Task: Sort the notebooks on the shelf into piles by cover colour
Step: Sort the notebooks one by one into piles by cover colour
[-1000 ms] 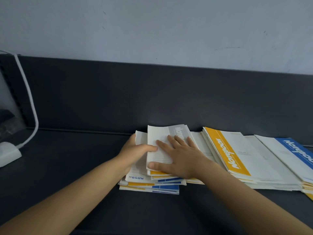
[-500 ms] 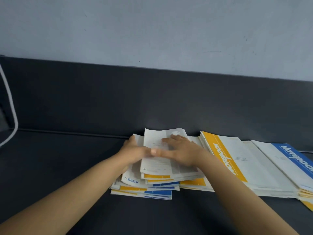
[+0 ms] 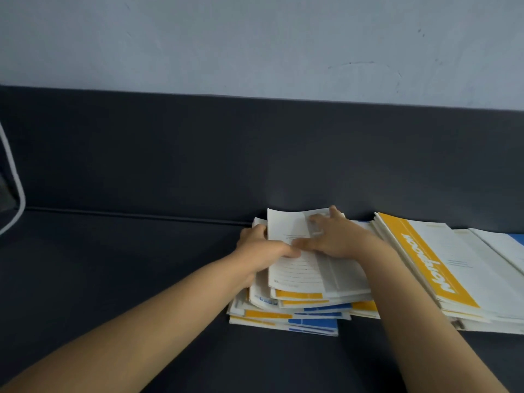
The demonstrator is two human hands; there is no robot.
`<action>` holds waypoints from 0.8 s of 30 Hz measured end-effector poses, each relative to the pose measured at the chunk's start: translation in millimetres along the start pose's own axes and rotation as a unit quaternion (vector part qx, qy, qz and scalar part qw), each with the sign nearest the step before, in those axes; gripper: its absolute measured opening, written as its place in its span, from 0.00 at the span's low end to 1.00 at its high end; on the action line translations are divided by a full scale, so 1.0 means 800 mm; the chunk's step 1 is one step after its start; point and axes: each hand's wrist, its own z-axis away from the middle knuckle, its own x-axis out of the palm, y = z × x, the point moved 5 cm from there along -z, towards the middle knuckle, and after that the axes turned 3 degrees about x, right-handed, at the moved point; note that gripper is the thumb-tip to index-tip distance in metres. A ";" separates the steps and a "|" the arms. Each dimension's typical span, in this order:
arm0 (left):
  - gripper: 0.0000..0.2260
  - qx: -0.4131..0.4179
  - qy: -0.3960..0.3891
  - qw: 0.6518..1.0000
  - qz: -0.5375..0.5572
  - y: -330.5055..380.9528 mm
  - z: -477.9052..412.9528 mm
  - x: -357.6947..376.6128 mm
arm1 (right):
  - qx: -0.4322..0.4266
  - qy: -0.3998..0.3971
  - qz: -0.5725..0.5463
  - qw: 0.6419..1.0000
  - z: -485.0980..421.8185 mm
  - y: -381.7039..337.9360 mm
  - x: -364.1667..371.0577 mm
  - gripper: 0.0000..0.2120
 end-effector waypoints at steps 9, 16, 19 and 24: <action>0.26 0.030 0.021 0.991 -0.131 0.006 -0.003 0.008 | 0.026 0.032 0.064 0.997 -0.015 0.014 0.005 0.34; 0.11 0.125 0.079 0.982 -0.118 0.008 -0.002 -0.025 | 0.022 0.045 0.026 0.998 -0.003 -0.002 -0.001 0.32; 0.07 0.117 0.076 0.989 -0.046 0.006 0.002 -0.047 | 0.023 0.084 -0.032 0.996 0.007 -0.024 -0.014 0.31; 0.09 0.085 0.063 0.994 -0.005 0.000 0.003 -0.140 | -0.033 0.045 -0.033 0.998 0.018 -0.112 0.002 0.28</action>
